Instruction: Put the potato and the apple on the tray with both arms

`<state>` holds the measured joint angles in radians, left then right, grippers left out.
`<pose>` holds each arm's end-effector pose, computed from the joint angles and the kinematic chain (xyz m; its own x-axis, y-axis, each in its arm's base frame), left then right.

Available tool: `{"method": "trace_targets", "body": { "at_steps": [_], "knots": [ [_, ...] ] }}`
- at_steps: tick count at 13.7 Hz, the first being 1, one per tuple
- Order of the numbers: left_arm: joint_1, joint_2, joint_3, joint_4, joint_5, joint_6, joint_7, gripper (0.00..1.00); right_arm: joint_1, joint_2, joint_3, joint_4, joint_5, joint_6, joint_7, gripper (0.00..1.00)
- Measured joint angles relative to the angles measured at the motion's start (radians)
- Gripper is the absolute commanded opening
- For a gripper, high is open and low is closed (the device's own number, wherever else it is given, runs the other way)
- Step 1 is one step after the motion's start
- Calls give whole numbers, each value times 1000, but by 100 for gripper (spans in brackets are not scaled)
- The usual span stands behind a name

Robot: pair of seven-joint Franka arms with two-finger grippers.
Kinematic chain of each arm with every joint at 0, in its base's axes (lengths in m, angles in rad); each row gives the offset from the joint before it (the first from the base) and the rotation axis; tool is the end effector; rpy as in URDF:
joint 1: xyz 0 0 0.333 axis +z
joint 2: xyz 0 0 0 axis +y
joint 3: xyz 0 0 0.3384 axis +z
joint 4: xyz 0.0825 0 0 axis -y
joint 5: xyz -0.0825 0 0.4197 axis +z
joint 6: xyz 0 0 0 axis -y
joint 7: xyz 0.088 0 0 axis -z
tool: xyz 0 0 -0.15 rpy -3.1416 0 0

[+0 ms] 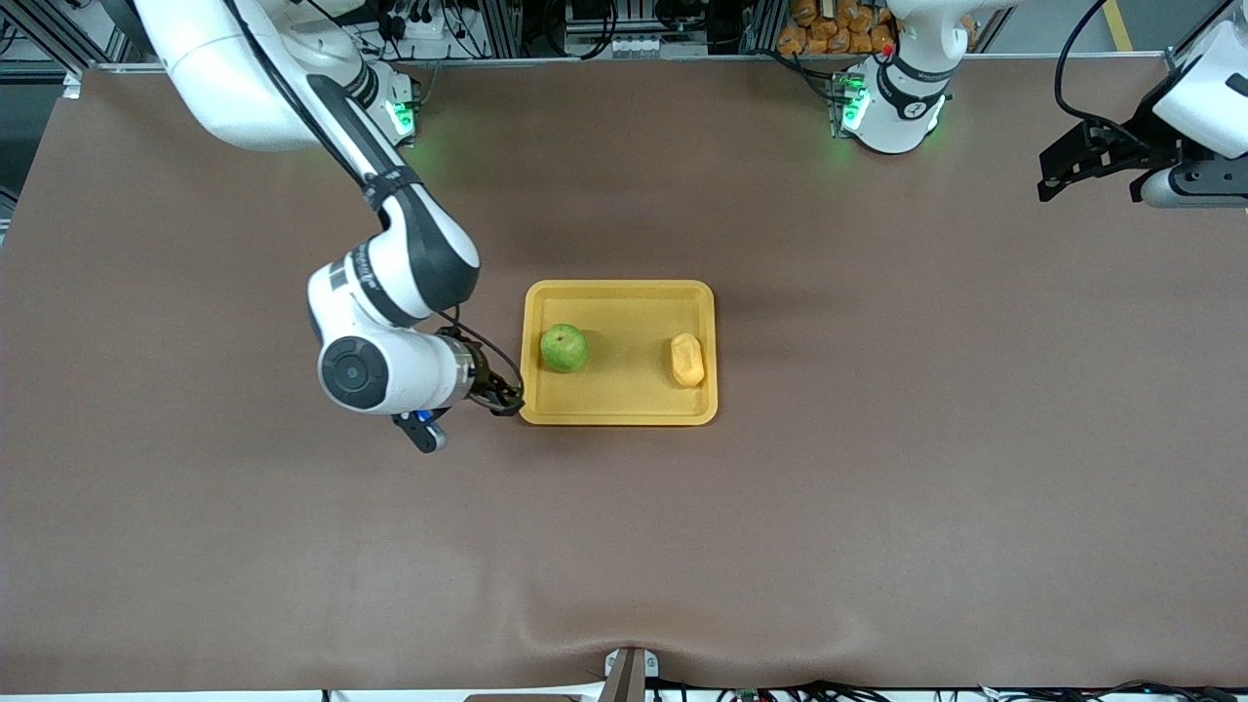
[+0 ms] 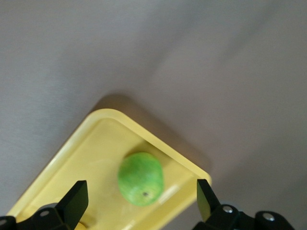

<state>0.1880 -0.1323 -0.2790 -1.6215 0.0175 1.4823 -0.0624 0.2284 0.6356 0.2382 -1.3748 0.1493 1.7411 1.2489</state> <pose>0.5344 -0.0560 0.6424 0.9997 -0.0244 -0.0085 -0.0248 -0.9982 -0.0544 0.6545 0.3205 0.2988 0.5970 -0.7268 -0.3395 -0.7262 -0.6695 0.1563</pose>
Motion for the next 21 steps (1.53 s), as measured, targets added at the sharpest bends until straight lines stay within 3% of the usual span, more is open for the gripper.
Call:
{"method": "trace_targets", "body": {
  "at_steps": [4, 8, 21],
  "knots": [
    [1, 0, 6, 1, 0, -1, -13, 100, -19, -25, -7, 103, -67, -196, -7, 100],
    [1, 0, 7, 2, 0, -7, -16, 100, -110, -79, -11, 162, -72, -324, -200, 100],
    [1, -6, 11, 22, 0, -9, -18, 100, -324, -276, -12, 167, -99, -444, -682, 100]
  ]
}}
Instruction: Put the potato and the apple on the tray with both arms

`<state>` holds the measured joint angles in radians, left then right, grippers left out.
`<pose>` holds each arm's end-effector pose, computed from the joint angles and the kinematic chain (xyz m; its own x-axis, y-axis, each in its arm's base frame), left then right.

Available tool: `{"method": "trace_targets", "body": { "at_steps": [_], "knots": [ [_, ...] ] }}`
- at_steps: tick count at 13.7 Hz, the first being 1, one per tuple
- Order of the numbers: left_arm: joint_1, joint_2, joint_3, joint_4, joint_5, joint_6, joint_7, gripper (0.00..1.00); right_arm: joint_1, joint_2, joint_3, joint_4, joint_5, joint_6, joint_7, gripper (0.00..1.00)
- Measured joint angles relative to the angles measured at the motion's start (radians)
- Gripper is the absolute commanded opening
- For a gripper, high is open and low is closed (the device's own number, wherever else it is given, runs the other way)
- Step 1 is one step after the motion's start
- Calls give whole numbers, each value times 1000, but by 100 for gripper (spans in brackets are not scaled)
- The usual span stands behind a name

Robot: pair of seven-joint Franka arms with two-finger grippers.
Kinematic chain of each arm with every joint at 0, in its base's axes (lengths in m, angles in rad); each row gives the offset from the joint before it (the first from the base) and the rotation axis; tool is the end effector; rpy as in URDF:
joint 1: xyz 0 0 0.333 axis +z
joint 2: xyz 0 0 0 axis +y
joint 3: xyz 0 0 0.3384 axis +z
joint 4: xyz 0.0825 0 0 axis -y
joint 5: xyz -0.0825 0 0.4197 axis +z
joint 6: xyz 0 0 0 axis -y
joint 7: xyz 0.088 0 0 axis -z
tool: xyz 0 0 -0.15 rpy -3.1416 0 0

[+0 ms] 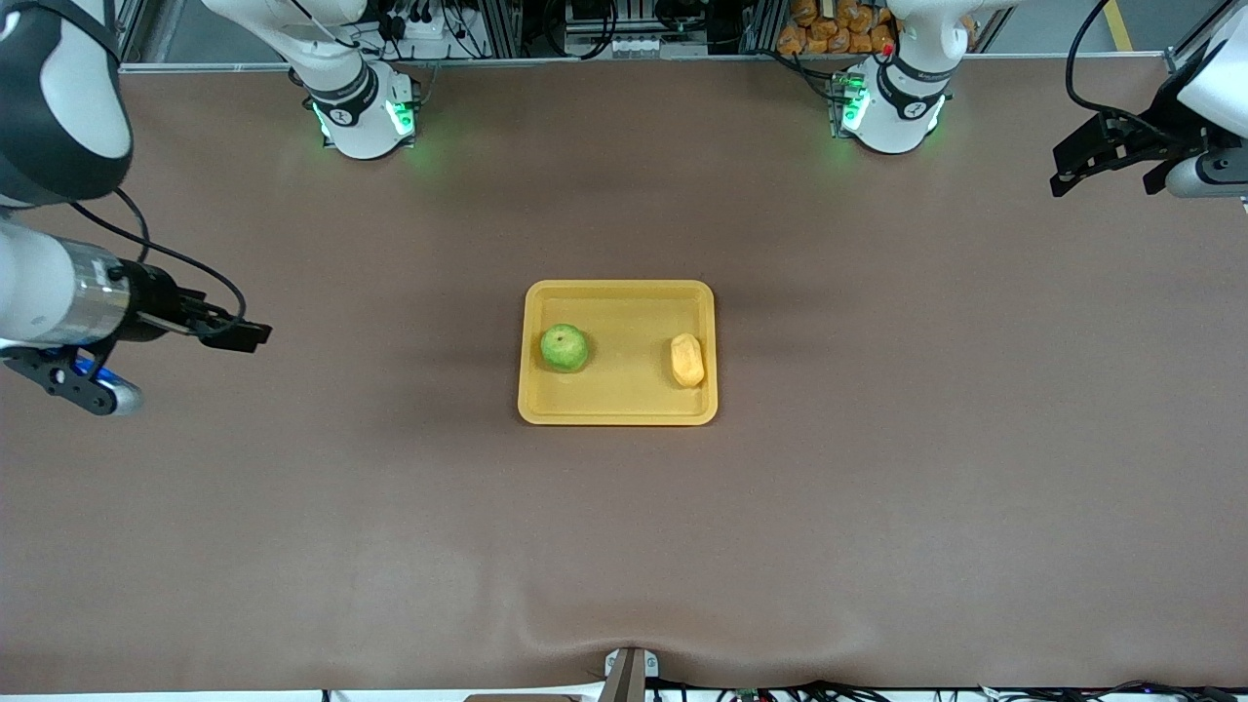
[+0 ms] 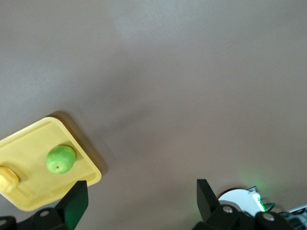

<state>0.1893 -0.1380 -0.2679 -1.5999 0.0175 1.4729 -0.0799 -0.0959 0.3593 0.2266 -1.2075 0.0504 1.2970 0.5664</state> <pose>0.5324 -0.0496 0.6554 0.9999 0.0051 0.0105 0.0057 -0.9986 -0.0531 0.6551 0.0686 0.5427 0.8686 -0.4051 -0.2854 -0.4148 -0.9095 0.0285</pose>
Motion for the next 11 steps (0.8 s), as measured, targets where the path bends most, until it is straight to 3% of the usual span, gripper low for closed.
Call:
{"method": "trace_targets", "body": {
  "at_steps": [11],
  "knots": [
    [1, 0, 4, 2, -45, -1, 0, 100, -3, -185, -116, -101, -6, -15, -388, 100]
  ]
}}
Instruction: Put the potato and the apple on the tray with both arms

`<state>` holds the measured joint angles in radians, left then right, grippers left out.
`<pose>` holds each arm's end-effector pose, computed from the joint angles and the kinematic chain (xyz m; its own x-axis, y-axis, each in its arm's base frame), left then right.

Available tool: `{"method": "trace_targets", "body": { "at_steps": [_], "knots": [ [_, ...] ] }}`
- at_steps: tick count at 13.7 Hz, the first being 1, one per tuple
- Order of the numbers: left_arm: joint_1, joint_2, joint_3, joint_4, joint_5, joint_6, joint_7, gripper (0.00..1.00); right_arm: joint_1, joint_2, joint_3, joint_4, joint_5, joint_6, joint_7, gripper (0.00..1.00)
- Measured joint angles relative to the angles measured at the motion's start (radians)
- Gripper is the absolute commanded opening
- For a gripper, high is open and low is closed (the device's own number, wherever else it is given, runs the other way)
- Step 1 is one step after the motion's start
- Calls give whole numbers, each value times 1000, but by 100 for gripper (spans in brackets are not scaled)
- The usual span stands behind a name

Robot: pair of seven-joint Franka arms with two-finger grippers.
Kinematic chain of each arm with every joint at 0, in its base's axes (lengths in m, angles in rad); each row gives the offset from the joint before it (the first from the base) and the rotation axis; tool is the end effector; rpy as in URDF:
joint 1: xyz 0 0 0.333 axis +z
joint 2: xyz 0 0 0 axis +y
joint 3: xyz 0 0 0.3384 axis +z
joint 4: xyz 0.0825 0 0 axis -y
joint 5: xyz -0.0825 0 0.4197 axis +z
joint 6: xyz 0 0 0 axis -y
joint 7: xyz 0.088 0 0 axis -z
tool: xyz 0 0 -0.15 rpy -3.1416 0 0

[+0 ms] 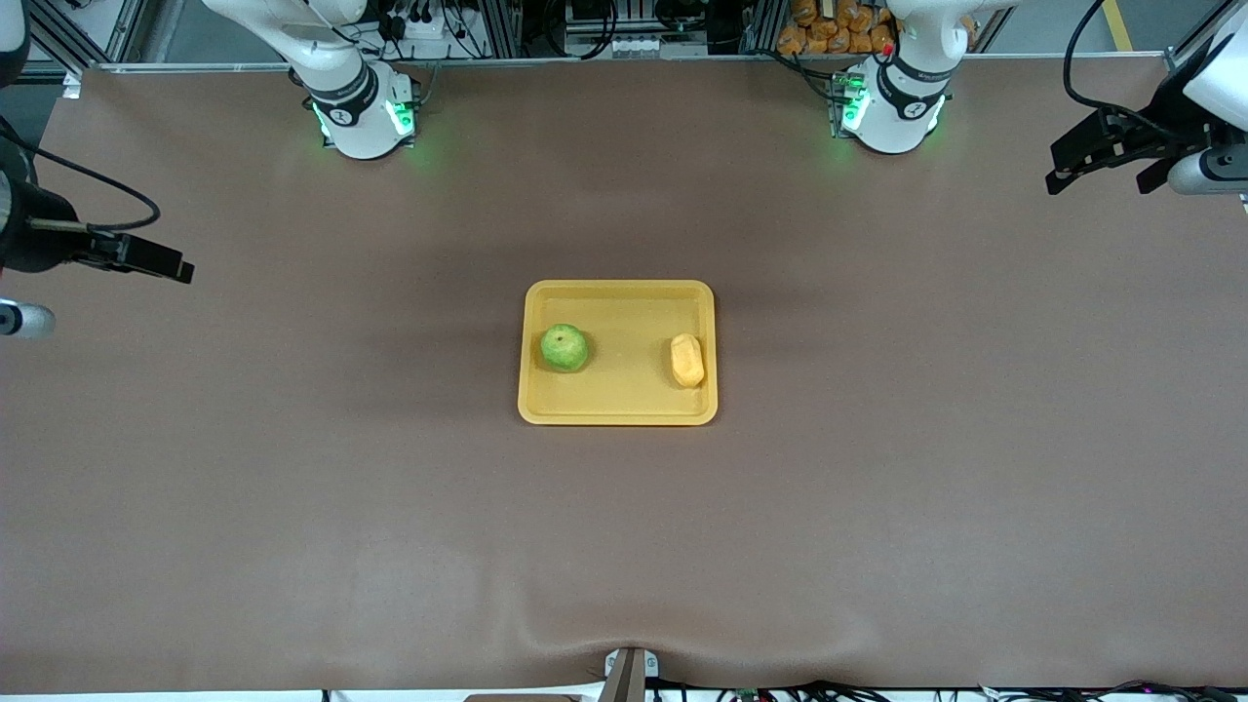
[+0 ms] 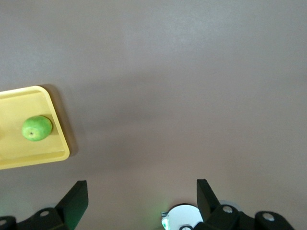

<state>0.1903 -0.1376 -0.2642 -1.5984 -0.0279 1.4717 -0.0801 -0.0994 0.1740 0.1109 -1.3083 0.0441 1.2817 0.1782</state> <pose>0.5321 -0.0541 0.6557 1.0000 0.0056 0.0067 0.0057 -1.0000 -0.0076 0.6066 0.0082 0.6076 0.9668 -0.1513 -0.2057 -0.1602 -0.9867 -0.0270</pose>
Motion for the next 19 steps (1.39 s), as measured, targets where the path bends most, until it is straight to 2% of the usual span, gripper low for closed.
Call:
{"method": "trace_targets", "body": {
  "at_steps": [5, 13, 19],
  "knots": [
    [21, 0, 1, 0, 0, -2, 0, 100, 6, -89, -42, -72, 0, 5, -64, 100],
    [23, 2, 1, -1, 0, -3, 0, 100, 49, -158, -129, -145, -19, 46, -242, 100],
    [25, 2, 1, 0, 2, -3, 0, 100, 56, -204, -139, -214, -19, 89, -253, 100]
  ]
}}
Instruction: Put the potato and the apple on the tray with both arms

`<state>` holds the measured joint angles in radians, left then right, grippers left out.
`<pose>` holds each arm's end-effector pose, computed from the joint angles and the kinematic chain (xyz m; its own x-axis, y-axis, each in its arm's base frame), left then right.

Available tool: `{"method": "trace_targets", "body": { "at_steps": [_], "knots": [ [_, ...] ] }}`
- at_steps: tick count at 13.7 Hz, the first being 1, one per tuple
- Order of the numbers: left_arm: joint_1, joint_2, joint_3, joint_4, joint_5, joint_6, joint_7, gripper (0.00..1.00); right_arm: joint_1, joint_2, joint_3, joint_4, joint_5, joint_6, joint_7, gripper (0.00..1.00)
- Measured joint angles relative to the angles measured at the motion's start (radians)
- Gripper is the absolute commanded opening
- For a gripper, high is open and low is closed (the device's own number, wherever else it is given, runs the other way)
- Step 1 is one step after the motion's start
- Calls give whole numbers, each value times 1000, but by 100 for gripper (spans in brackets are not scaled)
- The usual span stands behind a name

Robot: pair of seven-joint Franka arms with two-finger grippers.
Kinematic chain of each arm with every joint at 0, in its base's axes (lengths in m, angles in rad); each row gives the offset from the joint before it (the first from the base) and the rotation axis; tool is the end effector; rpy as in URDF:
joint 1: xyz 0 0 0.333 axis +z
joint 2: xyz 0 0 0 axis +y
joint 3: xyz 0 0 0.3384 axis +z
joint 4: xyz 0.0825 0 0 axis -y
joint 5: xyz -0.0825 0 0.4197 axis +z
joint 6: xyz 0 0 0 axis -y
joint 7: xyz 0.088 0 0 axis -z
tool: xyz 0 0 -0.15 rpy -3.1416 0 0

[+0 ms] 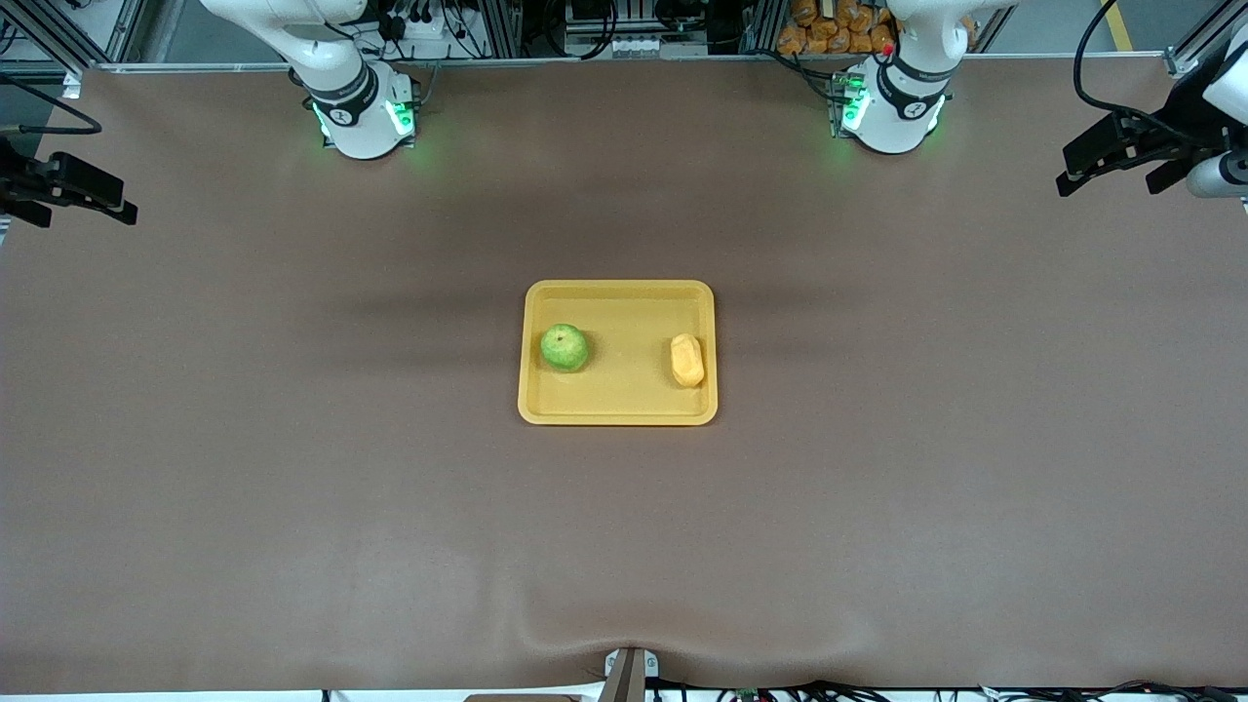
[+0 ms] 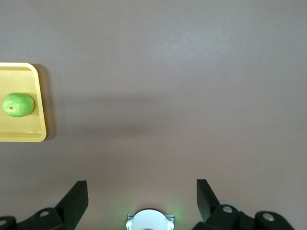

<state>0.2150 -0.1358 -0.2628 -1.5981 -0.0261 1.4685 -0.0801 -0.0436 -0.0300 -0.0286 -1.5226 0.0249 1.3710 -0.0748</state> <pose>0.5334 -0.0397 0.6547 0.9995 0.0319 0.0023 0.0319 -0.9994 -0.0091 0.5523 -0.0361 0.6292 0.9929 0.0081 -0.1190 0.0040 -0.9994 -0.0347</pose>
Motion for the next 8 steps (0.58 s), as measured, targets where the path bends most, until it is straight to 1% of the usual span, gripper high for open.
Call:
{"method": "trace_targets", "body": {
  "at_steps": [8],
  "knots": [
    [12, 0, 4, 0, 0, -1, 0, 100, 0, -8, -5, -12, -1, 18, -14, 100]
  ]
}}
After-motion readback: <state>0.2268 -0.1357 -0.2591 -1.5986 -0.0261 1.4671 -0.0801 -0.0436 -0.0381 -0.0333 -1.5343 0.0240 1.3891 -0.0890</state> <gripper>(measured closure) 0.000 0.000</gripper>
